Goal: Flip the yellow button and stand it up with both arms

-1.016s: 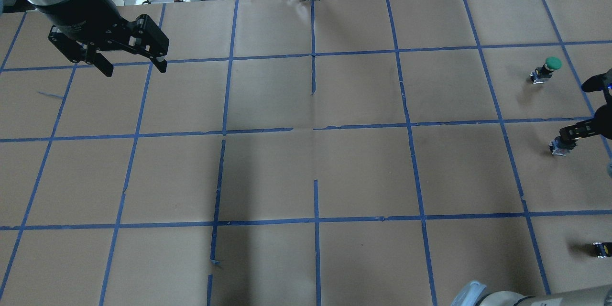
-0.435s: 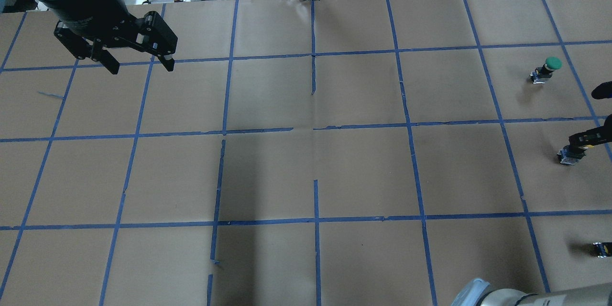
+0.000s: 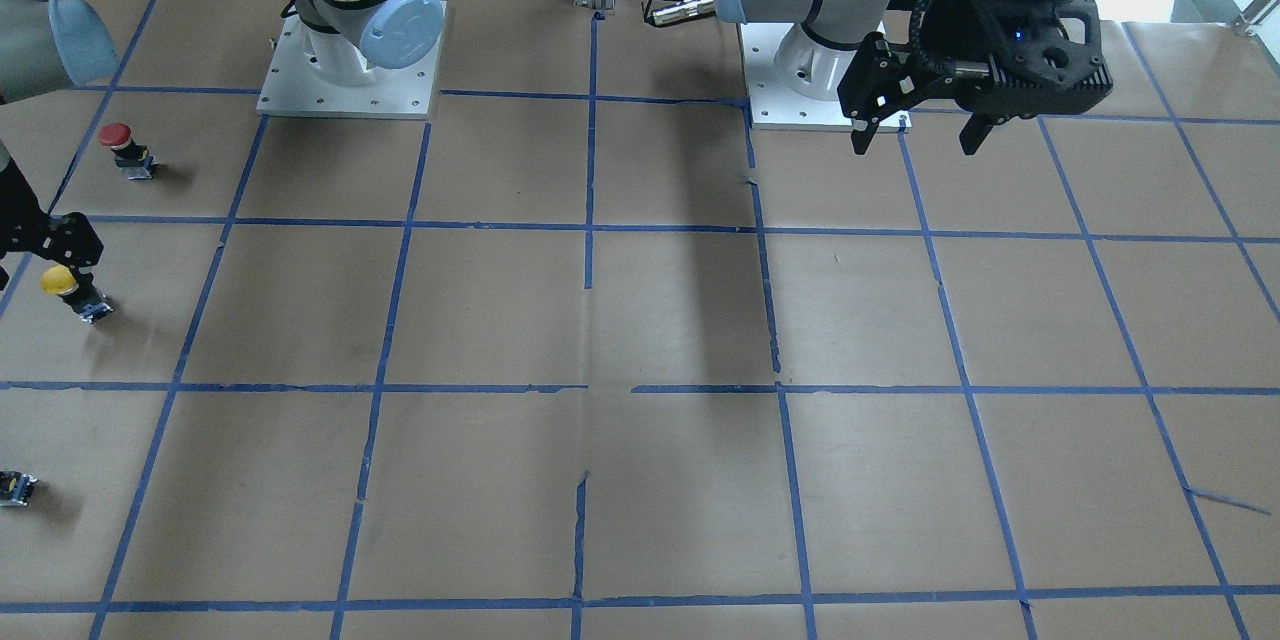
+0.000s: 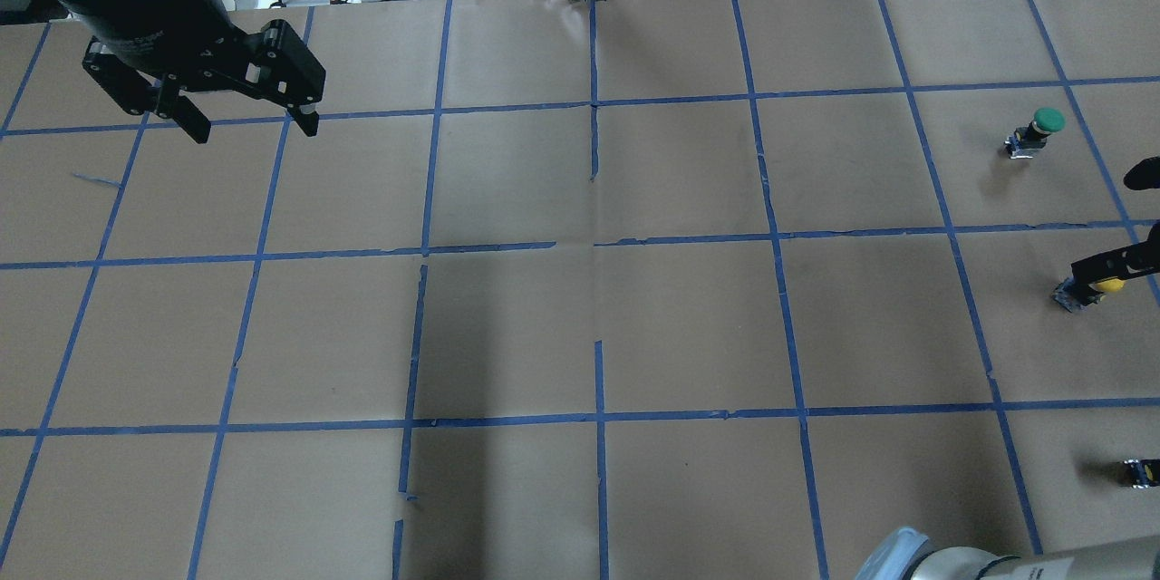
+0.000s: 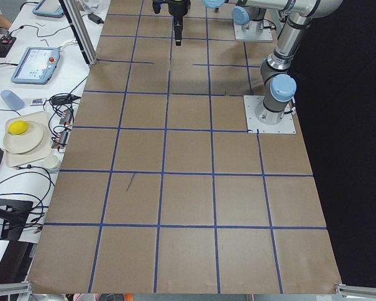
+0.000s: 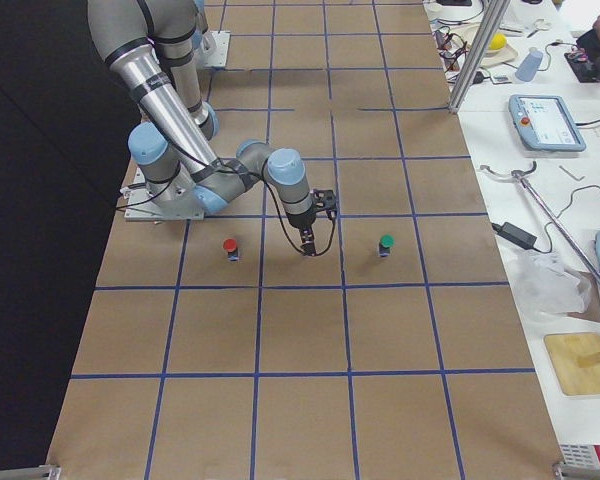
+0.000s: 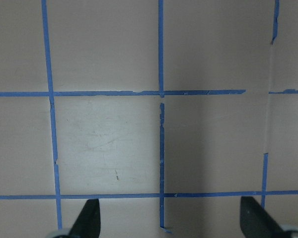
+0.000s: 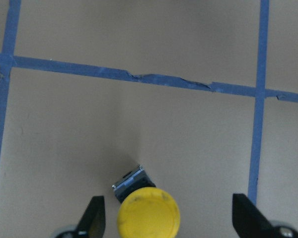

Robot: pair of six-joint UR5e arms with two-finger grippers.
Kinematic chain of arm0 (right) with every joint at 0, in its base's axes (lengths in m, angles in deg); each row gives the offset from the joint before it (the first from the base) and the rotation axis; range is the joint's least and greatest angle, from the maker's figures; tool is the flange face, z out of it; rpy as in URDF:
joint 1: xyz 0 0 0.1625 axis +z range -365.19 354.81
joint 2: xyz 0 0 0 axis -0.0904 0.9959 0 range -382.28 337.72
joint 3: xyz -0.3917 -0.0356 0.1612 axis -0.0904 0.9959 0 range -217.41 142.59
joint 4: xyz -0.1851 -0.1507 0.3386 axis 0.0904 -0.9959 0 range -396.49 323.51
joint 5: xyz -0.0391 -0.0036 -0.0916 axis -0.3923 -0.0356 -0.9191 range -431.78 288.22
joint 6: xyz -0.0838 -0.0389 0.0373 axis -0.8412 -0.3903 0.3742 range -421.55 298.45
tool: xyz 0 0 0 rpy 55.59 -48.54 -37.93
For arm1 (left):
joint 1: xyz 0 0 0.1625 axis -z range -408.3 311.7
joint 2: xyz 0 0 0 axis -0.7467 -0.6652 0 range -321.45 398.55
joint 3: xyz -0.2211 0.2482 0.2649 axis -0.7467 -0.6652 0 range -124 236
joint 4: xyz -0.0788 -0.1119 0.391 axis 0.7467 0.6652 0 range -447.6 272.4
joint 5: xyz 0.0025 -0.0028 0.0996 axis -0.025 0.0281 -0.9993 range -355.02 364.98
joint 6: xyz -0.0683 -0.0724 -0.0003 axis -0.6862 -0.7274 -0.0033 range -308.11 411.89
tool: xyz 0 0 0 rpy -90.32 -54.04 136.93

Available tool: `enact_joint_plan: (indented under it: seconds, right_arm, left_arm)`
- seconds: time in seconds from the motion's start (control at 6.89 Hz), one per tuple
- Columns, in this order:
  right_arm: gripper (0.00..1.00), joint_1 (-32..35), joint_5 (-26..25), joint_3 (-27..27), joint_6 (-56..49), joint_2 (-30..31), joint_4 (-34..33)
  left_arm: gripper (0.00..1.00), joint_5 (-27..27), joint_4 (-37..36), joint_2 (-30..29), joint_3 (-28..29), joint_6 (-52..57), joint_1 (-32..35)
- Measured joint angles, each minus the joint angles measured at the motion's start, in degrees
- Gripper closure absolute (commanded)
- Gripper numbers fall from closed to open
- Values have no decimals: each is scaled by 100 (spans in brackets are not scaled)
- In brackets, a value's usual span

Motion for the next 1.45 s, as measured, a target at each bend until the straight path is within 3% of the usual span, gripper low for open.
enact_joint_plan:
  seconds: [0.29, 0.87, 1.45]
  right_arm:
    - [0, 97, -86, 409, 857, 45, 712]
    - [0, 855, -135, 1843, 2254, 244, 3249]
    - [0, 2456, -156, 2047, 4968, 704, 4172]
  left_arm:
    - [0, -153, 9, -4, 6, -21, -3]
    - [0, -199, 13, 17, 8, -36, -4]
    - [0, -191, 7, 20, 7, -30, -18]
